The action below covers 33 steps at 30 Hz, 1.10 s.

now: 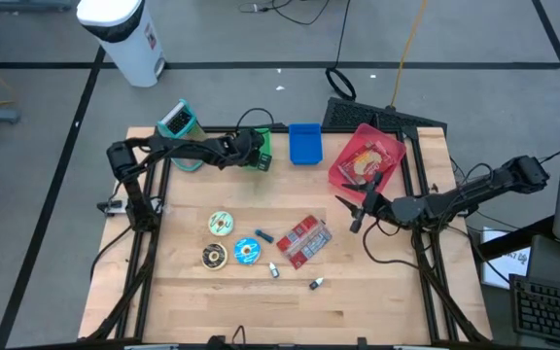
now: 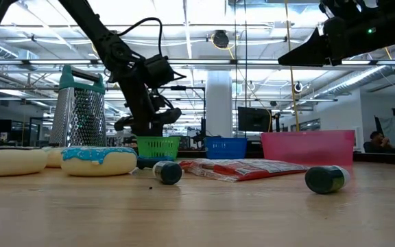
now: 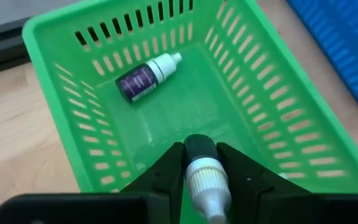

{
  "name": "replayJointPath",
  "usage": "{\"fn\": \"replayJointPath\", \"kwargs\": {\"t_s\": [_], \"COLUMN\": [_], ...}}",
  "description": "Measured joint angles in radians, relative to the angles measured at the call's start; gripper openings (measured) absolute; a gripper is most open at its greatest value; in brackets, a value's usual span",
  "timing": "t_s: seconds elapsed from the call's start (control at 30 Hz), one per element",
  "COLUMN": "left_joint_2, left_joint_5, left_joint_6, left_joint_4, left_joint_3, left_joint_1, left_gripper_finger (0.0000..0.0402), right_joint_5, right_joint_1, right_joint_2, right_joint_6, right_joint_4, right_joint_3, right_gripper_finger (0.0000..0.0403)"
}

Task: Pick & Place Food Item
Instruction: Put the bottom blue food coloring bottle into the green bin, then put the green food coloring bottle into the green bin

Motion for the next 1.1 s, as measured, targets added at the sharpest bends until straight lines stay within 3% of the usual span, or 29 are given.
{"fn": "replayJointPath", "kwargs": {"t_s": [0.43,0.6,0.77,0.93,1.1], "left_joint_2": [-0.042,-0.157,-0.3,-0.398,-0.43], "left_joint_5": [0.007,0.013,-0.028,-0.127,-0.2], "left_joint_6": [0.09,0.109,0.214,0.327,0.377], "left_joint_4": [0.029,0.066,0.108,0.15,0.223], "left_joint_3": [0.005,0.007,0.01,0.009,0.01], "left_joint_1": [0.036,0.008,-0.132,-0.349,-0.535], "left_gripper_finger": [0.0226,0.0246,0.0245,0.0246,0.0246], "right_joint_5": [-0.003,-0.189,-0.409,-0.425,-0.475], "right_joint_1": [0.066,0.106,0.15,0.229,0.277], "right_joint_2": [0.0,0.007,0.112,0.327,0.556], "right_joint_6": [-0.001,0.012,0.081,0.144,0.157], "right_joint_4": [0.004,0.058,0.165,0.259,0.261], "right_joint_3": [0.0,0.0,0.0,0.013,0.113], "right_gripper_finger": [0.016,0.016,0.016,0.016,0.016]}}
